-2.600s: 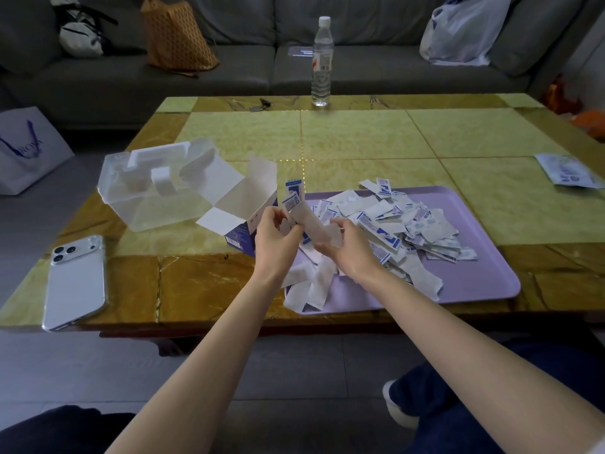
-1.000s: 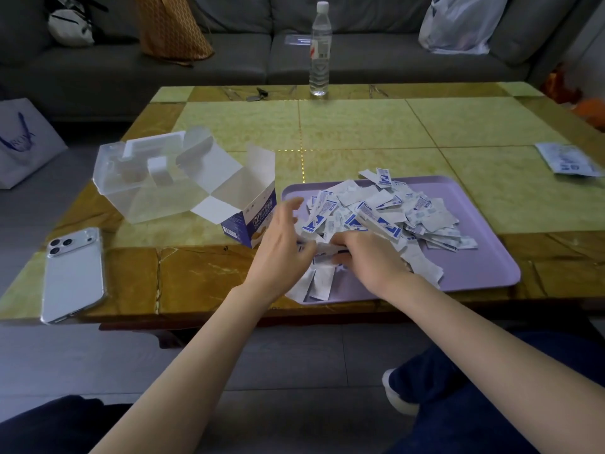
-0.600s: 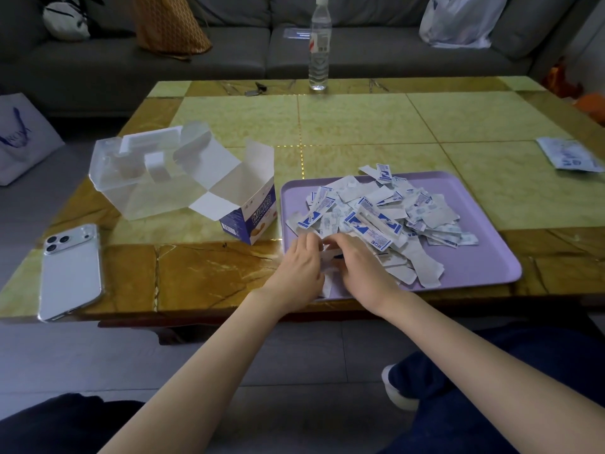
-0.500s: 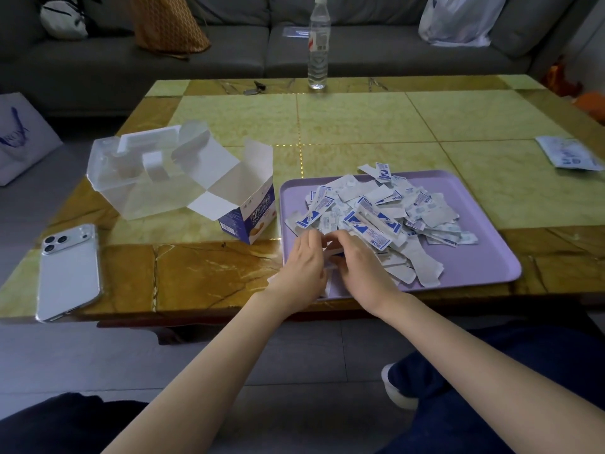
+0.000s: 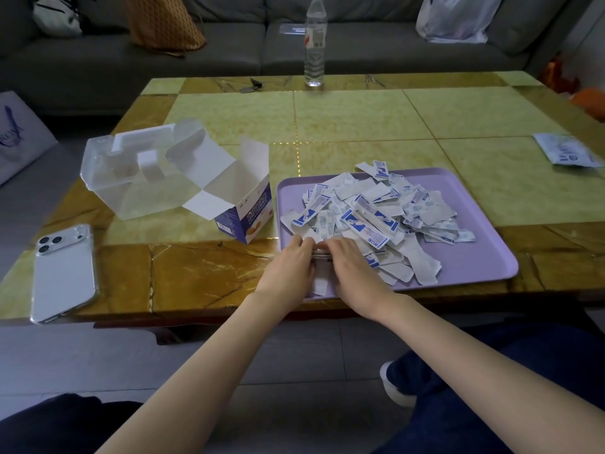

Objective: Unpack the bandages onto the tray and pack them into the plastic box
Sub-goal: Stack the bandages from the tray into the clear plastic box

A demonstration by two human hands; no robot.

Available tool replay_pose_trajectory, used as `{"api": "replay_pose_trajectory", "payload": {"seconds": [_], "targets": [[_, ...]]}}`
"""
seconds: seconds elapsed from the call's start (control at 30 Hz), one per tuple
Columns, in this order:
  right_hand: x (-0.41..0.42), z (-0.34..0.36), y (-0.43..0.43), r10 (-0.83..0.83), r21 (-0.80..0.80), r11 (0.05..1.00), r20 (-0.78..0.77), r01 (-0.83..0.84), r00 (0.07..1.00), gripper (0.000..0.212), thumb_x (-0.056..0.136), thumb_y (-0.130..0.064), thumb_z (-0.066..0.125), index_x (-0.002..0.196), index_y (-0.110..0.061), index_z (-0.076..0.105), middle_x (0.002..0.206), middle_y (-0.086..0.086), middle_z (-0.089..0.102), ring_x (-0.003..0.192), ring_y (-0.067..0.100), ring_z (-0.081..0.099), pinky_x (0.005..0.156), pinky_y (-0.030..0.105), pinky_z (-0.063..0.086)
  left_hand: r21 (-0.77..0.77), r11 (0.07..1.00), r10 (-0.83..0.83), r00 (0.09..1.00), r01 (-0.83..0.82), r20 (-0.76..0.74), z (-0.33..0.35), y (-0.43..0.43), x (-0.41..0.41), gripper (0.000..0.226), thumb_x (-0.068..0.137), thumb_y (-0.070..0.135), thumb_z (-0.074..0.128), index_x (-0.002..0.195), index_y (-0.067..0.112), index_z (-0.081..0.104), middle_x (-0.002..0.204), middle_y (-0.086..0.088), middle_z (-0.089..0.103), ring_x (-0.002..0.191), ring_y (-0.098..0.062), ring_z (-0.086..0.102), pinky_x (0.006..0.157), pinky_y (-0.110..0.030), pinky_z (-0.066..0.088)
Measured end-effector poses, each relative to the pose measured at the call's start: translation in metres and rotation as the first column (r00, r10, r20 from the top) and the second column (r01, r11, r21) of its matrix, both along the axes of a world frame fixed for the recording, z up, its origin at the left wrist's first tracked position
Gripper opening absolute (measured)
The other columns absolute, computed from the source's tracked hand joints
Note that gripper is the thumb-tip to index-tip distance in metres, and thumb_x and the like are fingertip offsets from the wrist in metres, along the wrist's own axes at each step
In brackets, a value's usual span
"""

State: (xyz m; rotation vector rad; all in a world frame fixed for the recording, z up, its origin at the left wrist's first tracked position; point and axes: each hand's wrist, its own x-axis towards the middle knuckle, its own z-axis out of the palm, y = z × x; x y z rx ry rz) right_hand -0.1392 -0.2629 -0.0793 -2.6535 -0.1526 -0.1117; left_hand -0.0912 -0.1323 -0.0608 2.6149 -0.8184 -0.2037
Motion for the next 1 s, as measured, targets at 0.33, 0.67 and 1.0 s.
{"api": "replay_pose_trajectory", "payload": {"seconds": [0.33, 0.67, 1.0], "targets": [[0.001, -0.006, -0.006, -0.245, 0.079, 0.969, 0.142, 0.235, 0.959, 0.030, 0.090, 0.002, 0.050, 0.118, -0.006, 0.053, 0.118, 0.009, 0.054, 0.112, 0.023, 0.047, 0.095, 0.029, 0.038, -0.086, 0.996, 0.039, 0.997, -0.033, 0.069, -0.004, 0.000, -0.001, 0.009, 0.093, 0.004, 0.044, 0.101, 0.007, 0.047, 0.106, -0.009, 0.049, 0.085, -0.030, 0.054, 0.070, -0.041, 0.046], [0.003, -0.007, -0.002, -0.041, 0.063, 0.997, -0.005, 0.041, 0.999, 0.052, 0.085, 0.012, 0.043, 0.133, -0.008, 0.042, 0.137, 0.006, 0.042, 0.130, 0.019, 0.032, 0.107, 0.022, 0.025, 0.333, 0.943, -0.119, 0.949, 0.015, 0.293, -0.008, -0.001, -0.006, 0.040, 0.085, 0.016, 0.050, 0.122, 0.010, 0.035, 0.121, -0.008, 0.041, 0.108, -0.026, 0.039, 0.086, -0.031, 0.030], [0.005, 0.026, 0.000, 0.000, -0.106, 0.994, 0.158, 0.017, 0.987, 0.020, 0.092, -0.007, 0.051, 0.112, -0.008, 0.057, 0.109, 0.007, 0.060, 0.102, 0.024, 0.054, 0.085, 0.033, 0.046, 0.245, 0.969, -0.088, 0.941, 0.005, 0.328, 0.015, 0.006, -0.001, 0.035, 0.086, 0.003, 0.049, 0.118, 0.014, 0.037, 0.119, -0.004, 0.051, 0.108, -0.023, 0.045, 0.089, -0.030, 0.032]]}}
